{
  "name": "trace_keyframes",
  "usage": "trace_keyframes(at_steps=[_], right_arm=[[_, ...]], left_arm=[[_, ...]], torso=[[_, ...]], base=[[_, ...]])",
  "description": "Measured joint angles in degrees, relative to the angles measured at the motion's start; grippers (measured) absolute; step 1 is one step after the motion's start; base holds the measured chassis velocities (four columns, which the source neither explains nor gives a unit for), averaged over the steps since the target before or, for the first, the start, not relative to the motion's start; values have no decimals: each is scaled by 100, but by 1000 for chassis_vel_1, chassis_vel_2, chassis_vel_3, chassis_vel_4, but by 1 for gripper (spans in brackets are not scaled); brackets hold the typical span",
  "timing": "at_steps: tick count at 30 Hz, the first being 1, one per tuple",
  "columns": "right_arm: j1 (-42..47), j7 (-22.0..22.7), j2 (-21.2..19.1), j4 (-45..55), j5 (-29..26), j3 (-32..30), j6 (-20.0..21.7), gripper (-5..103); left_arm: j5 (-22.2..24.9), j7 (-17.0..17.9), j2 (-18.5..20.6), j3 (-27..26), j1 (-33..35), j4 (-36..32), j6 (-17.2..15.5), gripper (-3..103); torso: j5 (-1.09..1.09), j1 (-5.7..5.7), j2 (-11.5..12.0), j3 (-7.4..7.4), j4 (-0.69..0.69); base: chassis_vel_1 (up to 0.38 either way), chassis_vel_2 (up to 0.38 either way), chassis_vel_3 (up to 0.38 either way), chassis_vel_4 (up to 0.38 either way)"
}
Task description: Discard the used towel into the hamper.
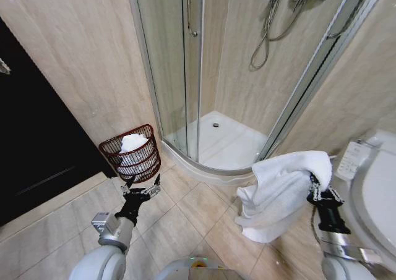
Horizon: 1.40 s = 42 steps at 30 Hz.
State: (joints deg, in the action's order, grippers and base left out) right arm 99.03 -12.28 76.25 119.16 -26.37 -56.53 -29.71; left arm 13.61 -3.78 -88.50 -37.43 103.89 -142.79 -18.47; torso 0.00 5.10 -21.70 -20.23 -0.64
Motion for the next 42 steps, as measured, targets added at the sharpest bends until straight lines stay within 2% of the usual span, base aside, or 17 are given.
trace_keyframes(at_steps=[20, 42], right_arm=[[-64, 6, -11, 418, -129, -21, 305, 6], [120, 7, 29, 529, -138, -46, 199, 6]], left_arm=[[0, 0, 0, 0, 0, 0, 0, 100], [0, 0, 0, 0, 0, 0, 0, 100]], torso=[[0, 177, -484, -305, 0], [0, 379, -1013, -634, 0]], base=[[0, 0, 0, 0], [0, 0, 0, 0]])
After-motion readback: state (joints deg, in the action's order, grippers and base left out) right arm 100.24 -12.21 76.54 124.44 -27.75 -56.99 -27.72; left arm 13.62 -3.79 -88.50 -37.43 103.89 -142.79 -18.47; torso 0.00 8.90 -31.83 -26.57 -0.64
